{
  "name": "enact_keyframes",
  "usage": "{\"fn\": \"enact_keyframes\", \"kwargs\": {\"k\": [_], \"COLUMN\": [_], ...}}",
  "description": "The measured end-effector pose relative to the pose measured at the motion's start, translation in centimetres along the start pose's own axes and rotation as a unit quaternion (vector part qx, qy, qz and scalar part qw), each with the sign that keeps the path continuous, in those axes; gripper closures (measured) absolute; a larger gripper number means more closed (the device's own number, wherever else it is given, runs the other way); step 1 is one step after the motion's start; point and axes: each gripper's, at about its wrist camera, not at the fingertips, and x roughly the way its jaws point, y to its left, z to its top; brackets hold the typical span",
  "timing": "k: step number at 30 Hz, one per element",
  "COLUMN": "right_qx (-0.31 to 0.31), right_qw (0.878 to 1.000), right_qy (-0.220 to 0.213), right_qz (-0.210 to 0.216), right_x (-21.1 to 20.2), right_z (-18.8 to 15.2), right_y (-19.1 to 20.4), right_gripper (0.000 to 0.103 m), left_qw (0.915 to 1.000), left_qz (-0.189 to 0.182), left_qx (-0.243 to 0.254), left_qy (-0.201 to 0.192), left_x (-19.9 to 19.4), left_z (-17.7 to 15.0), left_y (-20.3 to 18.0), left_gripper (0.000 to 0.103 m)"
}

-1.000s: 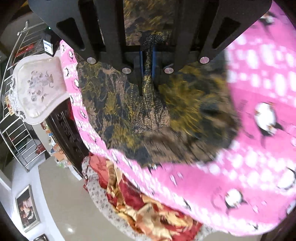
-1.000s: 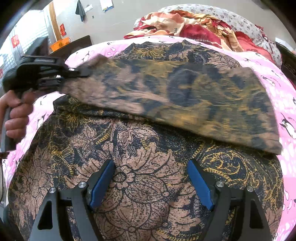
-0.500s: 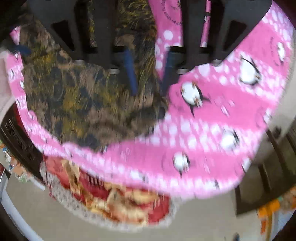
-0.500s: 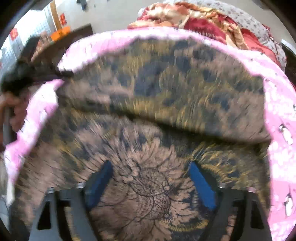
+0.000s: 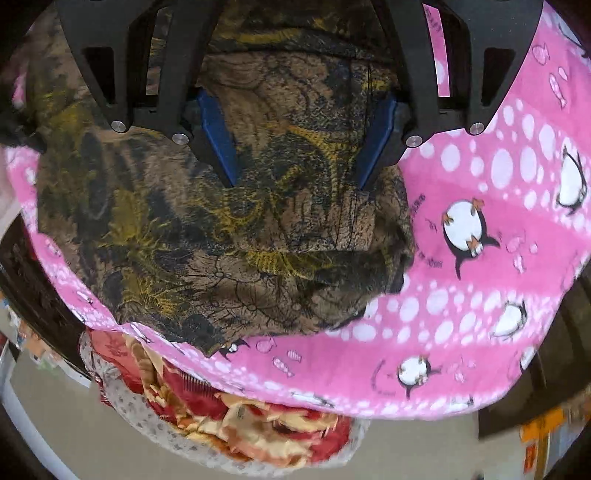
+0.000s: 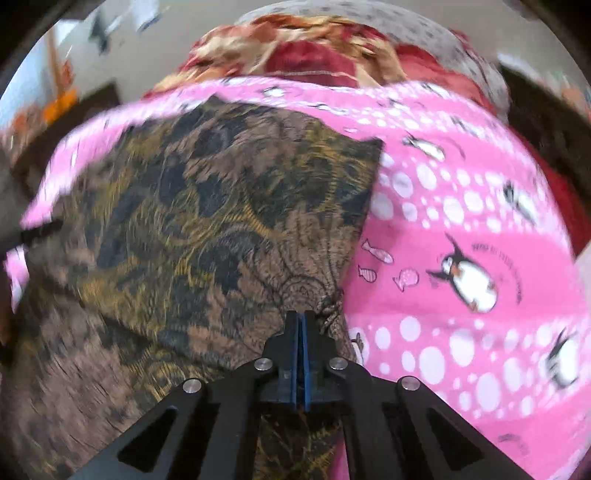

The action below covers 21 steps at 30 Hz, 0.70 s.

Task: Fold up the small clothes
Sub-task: 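Grasp the folded garment end with the right gripper and fold it over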

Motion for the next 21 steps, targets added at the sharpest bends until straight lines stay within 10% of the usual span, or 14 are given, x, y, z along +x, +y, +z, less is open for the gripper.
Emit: {"fn": "enact_keyframes", "kwargs": {"k": [3, 9, 13, 21], "right_qx": [0.016, 0.076, 0.063, 0.036], "right_qw": [0.999, 0.997, 0.997, 0.997], "right_qy": [0.043, -0.03, -0.004, 0.002], "right_qz": [-0.007, -0.012, -0.047, -0.071], "right_x": [0.3, 0.3, 6.1, 3.1], "right_z": [2.1, 8.5, 8.0, 9.7], "right_y": [-0.1, -0.3, -0.7, 1.1], "right_gripper": [0.103, 0.099, 0.099, 0.096], "left_qw": [0.9992, 0.9994, 0.9994, 0.9997], "left_qz": [0.021, 0.018, 0.019, 0.013], "left_qx": [0.033, 0.028, 0.03, 0.022], "left_qy": [-0.008, -0.001, 0.001, 0.001], "left_x": [0.2, 0.9, 1.2, 1.3], "left_z": [-0.7, -0.5, -0.3, -0.3], "left_y": [-1.2, -1.2, -1.3, -1.0], "left_gripper": [0.029, 0.026, 0.025, 0.024]}}
